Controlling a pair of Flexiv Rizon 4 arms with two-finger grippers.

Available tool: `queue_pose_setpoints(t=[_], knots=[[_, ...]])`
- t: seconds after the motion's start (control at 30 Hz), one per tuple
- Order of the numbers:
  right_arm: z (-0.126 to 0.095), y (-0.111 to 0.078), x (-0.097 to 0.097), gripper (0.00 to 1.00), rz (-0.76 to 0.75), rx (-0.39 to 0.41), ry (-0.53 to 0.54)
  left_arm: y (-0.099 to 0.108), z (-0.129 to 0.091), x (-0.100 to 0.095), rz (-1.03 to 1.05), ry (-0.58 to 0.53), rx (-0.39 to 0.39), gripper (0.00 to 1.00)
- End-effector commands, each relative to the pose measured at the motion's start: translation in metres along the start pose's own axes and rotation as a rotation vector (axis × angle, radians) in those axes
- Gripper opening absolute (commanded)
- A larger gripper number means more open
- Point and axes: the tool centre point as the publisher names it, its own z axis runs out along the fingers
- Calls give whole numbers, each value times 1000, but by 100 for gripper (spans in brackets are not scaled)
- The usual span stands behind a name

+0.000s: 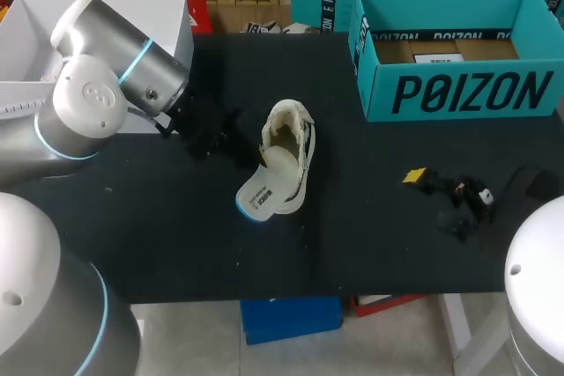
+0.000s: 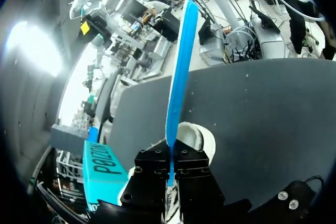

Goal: Take the shoe out of the shoebox, open the shoe tongue, remove and reinsert the insole, then place the shoe into the shoebox

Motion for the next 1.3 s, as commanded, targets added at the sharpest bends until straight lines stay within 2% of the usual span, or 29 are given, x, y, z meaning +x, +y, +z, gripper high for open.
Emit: queue_pose_setpoints(t=[0.03,0.37,0.83,1.3], knots=[[-2,2,-3,100,9,638,7,-1,3,4,-11,-17,-14,0],[-2,2,-3,100,9,638,7,3,7,13,-30,-35,-41,0],[-2,2,-3,100,9,638,7,14,2,7,-24,-14,-92,0],[-2,2,-3,100,9,638,7,34,10,4,-11,2,-113,0]])
